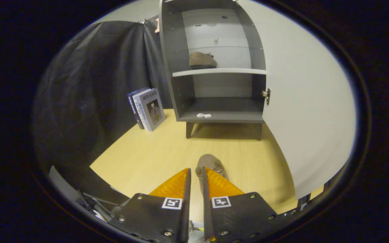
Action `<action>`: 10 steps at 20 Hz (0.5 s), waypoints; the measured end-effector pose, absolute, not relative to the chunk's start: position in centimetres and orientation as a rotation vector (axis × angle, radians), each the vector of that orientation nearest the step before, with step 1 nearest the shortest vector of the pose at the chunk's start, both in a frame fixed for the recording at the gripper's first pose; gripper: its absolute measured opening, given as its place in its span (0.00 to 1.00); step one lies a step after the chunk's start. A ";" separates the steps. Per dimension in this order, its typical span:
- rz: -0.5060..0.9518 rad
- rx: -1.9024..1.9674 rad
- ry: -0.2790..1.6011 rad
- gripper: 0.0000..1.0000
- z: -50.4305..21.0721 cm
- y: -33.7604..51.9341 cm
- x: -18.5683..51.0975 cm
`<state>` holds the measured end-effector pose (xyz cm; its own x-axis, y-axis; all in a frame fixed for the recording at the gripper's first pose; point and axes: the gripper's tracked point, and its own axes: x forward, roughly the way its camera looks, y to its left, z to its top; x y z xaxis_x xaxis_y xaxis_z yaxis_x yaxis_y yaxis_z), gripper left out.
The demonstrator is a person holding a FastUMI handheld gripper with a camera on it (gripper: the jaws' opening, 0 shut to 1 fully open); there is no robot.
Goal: Open the shoe cabinet door, grab the shoes and put them into the shoe cabinet, then close the shoe cabinet door.
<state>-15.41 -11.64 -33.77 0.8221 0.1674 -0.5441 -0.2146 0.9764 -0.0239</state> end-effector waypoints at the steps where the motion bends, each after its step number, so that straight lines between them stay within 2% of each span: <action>1: 0.203 -0.097 0.593 0.18 -34.9 -11.5 -15.1; 10: 0.172 -0.155 0.781 0.18 -42.4 -12.3 -12.9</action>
